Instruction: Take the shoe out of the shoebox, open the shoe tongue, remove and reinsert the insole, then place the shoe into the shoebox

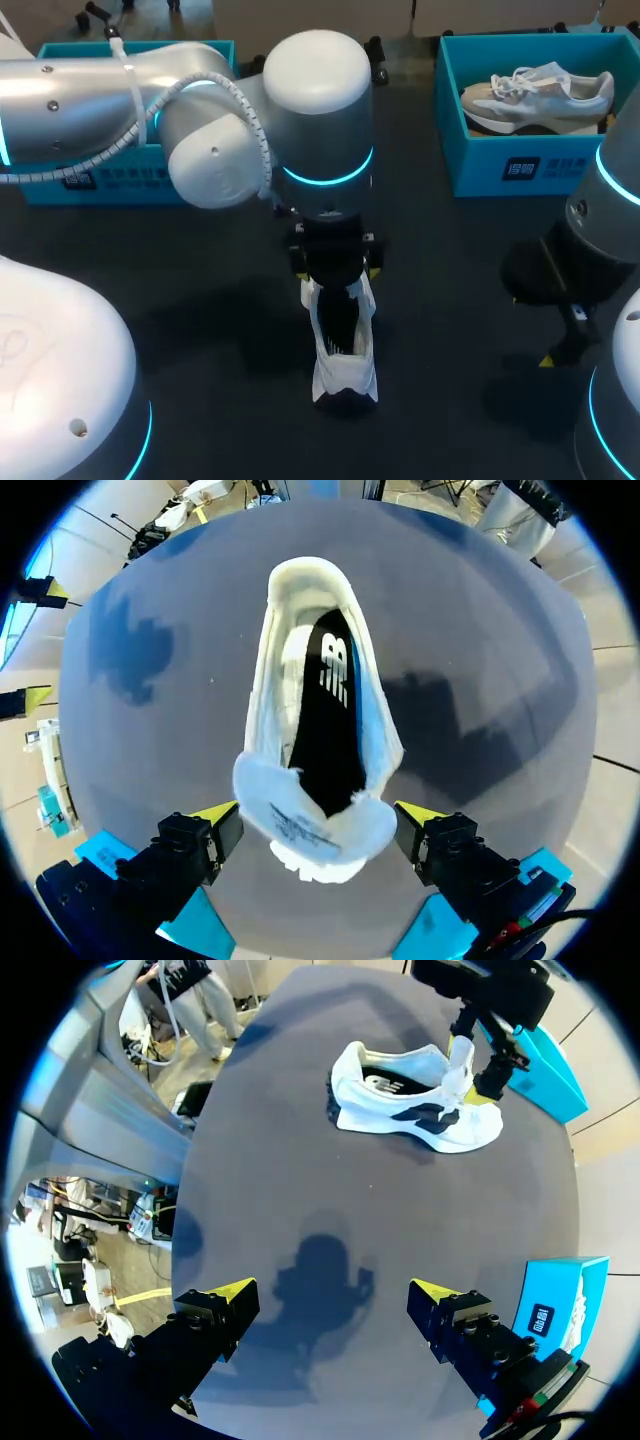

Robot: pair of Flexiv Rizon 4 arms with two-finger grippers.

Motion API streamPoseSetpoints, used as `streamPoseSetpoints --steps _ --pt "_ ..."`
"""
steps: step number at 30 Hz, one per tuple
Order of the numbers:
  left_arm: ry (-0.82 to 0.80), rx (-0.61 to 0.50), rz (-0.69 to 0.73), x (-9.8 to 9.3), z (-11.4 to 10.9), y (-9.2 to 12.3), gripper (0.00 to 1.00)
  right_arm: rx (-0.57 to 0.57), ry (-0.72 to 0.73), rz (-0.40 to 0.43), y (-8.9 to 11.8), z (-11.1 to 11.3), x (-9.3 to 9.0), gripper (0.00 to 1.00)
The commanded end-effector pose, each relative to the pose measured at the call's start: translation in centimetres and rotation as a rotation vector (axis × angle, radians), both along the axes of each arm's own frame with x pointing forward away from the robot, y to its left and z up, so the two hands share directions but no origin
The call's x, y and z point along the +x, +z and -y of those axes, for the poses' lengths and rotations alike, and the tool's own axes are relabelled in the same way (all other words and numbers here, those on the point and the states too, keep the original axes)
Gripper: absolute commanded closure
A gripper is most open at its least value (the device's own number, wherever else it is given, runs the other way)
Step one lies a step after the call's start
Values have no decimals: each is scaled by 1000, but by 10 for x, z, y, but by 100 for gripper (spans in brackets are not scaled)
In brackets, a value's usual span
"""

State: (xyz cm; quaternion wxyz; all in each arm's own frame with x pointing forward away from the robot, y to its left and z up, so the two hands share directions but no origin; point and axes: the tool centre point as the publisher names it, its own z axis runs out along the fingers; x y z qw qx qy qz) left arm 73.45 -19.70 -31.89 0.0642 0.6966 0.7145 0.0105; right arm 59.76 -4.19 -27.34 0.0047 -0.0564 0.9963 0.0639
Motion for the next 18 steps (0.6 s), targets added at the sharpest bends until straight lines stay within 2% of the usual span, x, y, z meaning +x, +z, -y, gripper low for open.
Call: streamPoseSetpoints --steps 1,11,18 --pt "9 -6 10 6 -8 17 0 0 0 2 -1 0 -1 0" --pt "24 -13 -31 43 -4 54 0 0 0 2 -1 0 -1 0" --pt "13 -6 -61 54 0 67 0 0 0 2 -1 0 -1 0"
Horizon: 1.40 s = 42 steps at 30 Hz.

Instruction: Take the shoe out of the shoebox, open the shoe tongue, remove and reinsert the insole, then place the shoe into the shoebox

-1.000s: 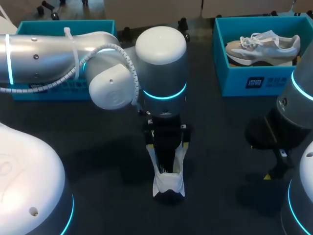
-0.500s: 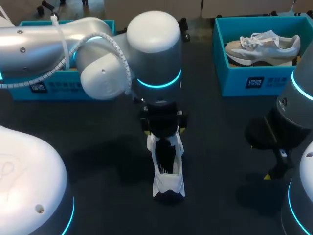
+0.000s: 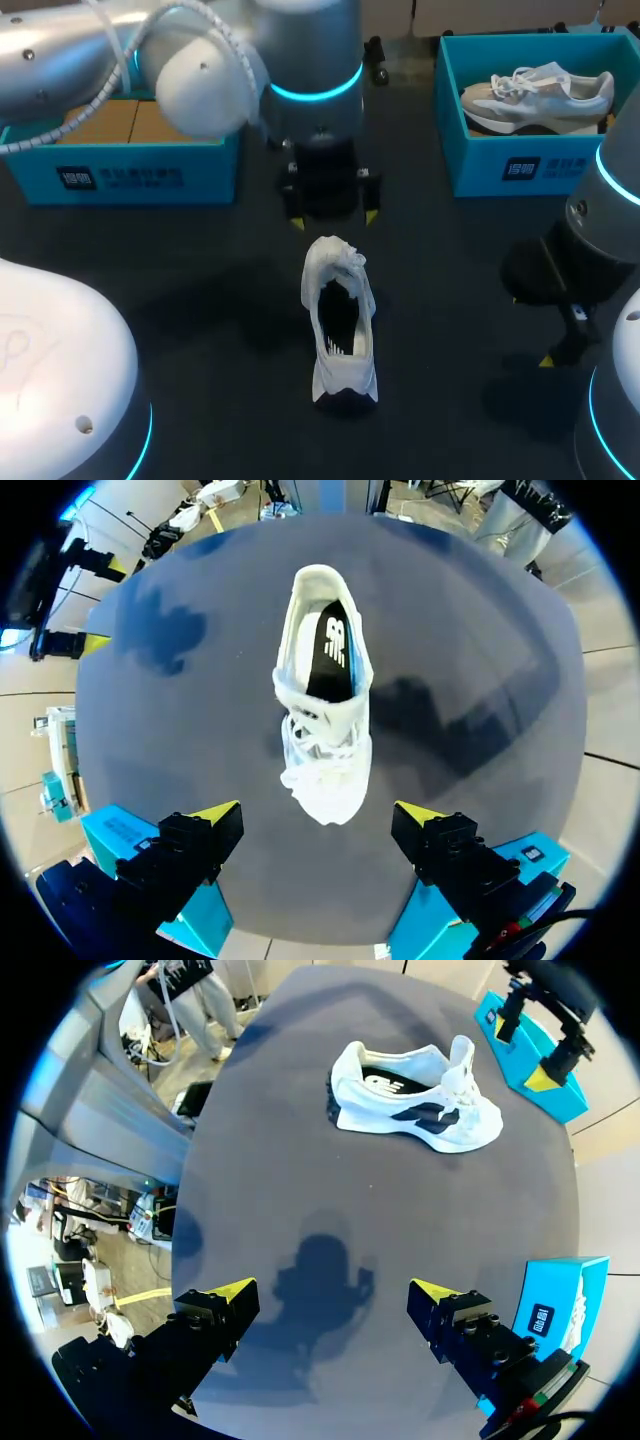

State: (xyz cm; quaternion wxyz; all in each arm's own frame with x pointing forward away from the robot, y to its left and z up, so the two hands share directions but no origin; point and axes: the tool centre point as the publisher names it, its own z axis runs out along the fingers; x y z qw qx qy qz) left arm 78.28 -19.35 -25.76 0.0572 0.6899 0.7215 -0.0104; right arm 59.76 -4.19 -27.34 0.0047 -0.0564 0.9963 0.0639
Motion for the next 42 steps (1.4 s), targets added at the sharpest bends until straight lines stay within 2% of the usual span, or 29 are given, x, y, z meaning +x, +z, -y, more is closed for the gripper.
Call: streamPoseSetpoints --steps 1,2,4,6,7,17,25,28,37,42 --pt "-3 16 -17 6 4 6 0 0 1 2 -1 0 -1 0" --pt "-4 16 -22 6 4 5 17 0 1 2 -1 0 -1 0" --pt "-2 17 -27 6 4 5 29 0 1 2 -1 0 -1 0" --pt "14 22 -30 6 2 2 52 0 1 2 -1 0 -1 0" --pt "13 18 -33 6 2 1 58 0 1 2 -1 0 -1 0" --pt "10 12 -85 2 -1 -17 61 0 1 2 -1 0 -1 0" --pt "1 -1 -112 -21 -2 -40 65 0 1 2 -1 0 -1 0" --pt "-6 -18 -130 -28 -2 -45 69 0 1 2 -1 0 -1 0" --pt "4 -38 -178 -52 -11 -62 72 0 1 2 -1 0 -1 0" --pt "-24 -36 -203 -66 -13 -65 75 0 1 2 -1 0 -1 0"
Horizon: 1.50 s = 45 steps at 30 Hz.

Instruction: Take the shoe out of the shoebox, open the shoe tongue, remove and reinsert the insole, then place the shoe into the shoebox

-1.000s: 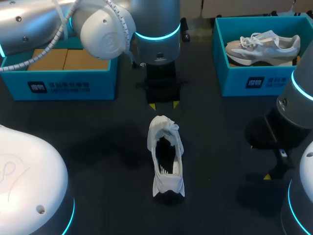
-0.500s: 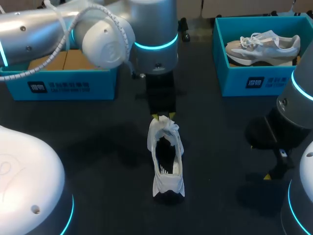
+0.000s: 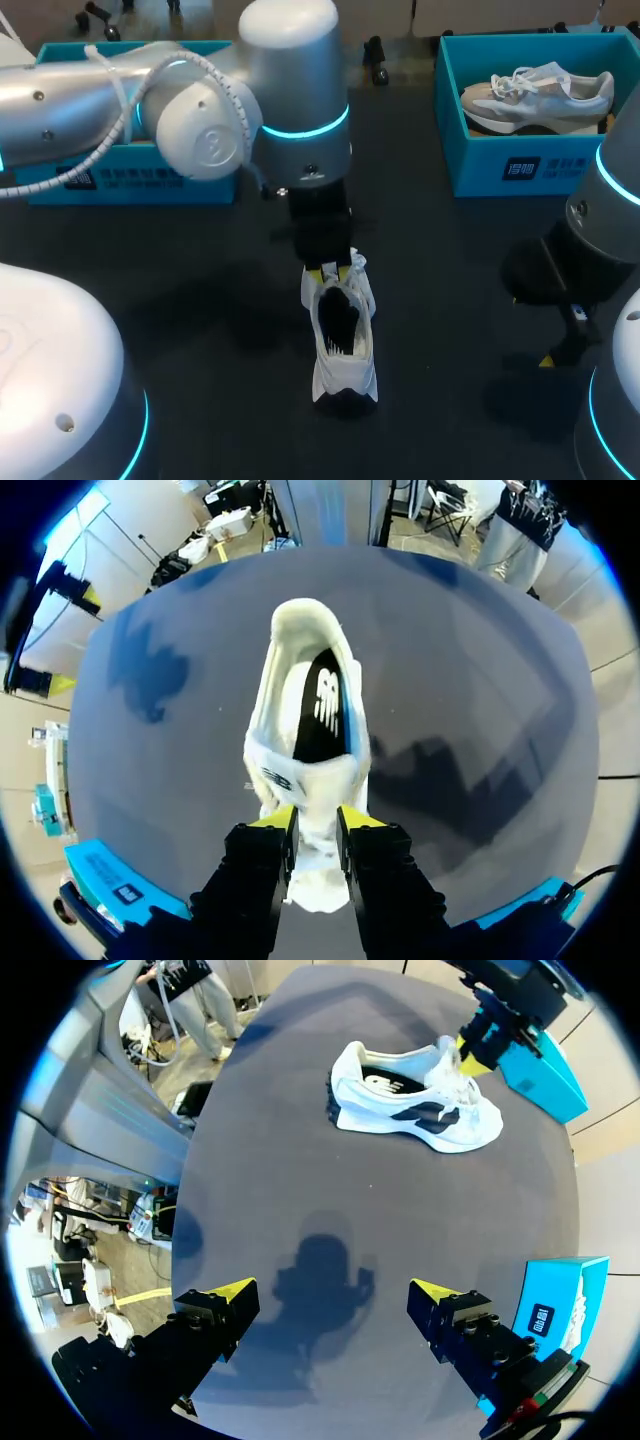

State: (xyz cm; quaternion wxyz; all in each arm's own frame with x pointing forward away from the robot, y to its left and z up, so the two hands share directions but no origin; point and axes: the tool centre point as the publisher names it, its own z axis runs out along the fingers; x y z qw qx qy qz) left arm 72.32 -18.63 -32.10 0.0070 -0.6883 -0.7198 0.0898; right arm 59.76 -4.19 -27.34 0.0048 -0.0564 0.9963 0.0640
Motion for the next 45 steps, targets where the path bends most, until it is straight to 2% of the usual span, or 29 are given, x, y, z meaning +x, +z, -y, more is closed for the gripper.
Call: streamPoseSetpoints --steps 1,6,9,17,26,28,33,37,38,39,43,45 --pt "-14 -11 6 -8 -6 -1 75 0 1 2 -1 0 -1 0" --pt "-4 -46 38 -2 -4 17 75 0 1 2 -1 0 -1 0" --pt "-3 -54 49 0 1 21 76 0 1 2 -1 0 -1 0" --pt "6 -48 19 -10 13 -3 78 0 1 2 -1 0 -1 0" --pt "-25 -24 3 -37 -9 -11 80 0 1 2 -1 0 -1 0" --pt "-25 -34 6 -40 -10 -6 79 0 1 2 -1 0 -1 0" --pt "-10 -58 31 -44 -9 25 76 0 1 2 -1 0 -1 0" --pt "49 -20 22 -43 -9 47 68 0 1 2 -1 0 -1 0" --pt "72 -12 15 -43 -8 51 54 0 1 2 -1 0 -1 0" --pt "92 8 0 -44 -9 54 0 0 1 2 -1 0 -1 0" --pt "217 43 -107 -48 -11 63 0 0 1 2 -1 0 -1 0" --pt "221 53 -100 -50 -13 66 0 0 1 2 -1 0 -1 0"
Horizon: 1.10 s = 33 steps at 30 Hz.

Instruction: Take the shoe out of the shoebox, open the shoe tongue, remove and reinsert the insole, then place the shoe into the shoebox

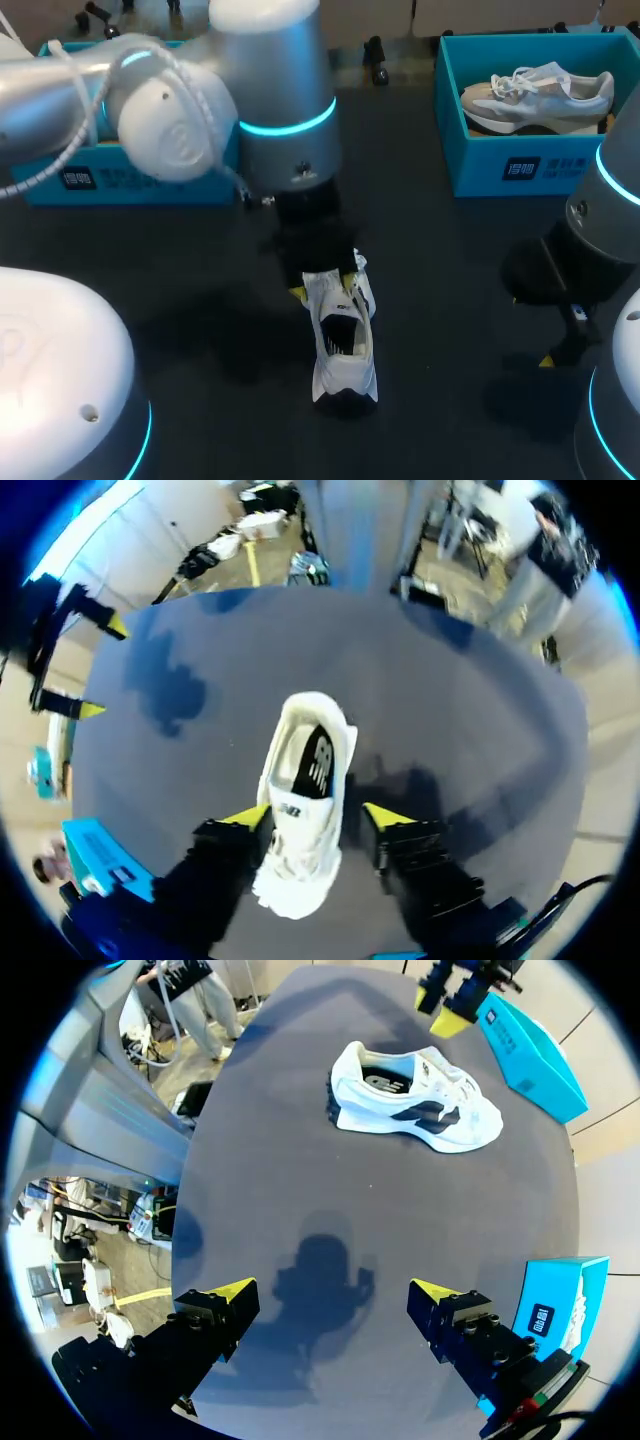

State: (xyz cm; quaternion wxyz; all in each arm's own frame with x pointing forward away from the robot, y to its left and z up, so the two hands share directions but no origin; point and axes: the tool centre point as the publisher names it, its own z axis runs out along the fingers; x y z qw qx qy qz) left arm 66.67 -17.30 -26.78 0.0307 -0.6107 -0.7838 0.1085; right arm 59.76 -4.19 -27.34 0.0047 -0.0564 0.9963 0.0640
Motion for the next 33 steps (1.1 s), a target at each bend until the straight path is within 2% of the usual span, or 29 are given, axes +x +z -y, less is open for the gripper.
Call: streamPoseSetpoints --steps 1,13,16,21,23,24,33 --pt "24 33 -30 7 1 13 0 0 1 2 -1 0 -1 0" --pt "24 33 -30 7 1 13 0 0 1 2 -1 0 -1 0" --pt "218 76 -36 -15 0 9 0 0 1 2 -1 0 -1 0" --pt "572 94 -71 -32 -1 9 0 0 1 2 -1 0 -1 0" --pt "746 91 9 -37 -1 8 0 0 1 2 -1 0 -1 0" --pt "776 75 71 -40 -2 10 0 0 1 2 -1 0 -1 0" --pt "776 75 71 -40 -2 10 0 0 1 2 -1 0 -1 0"
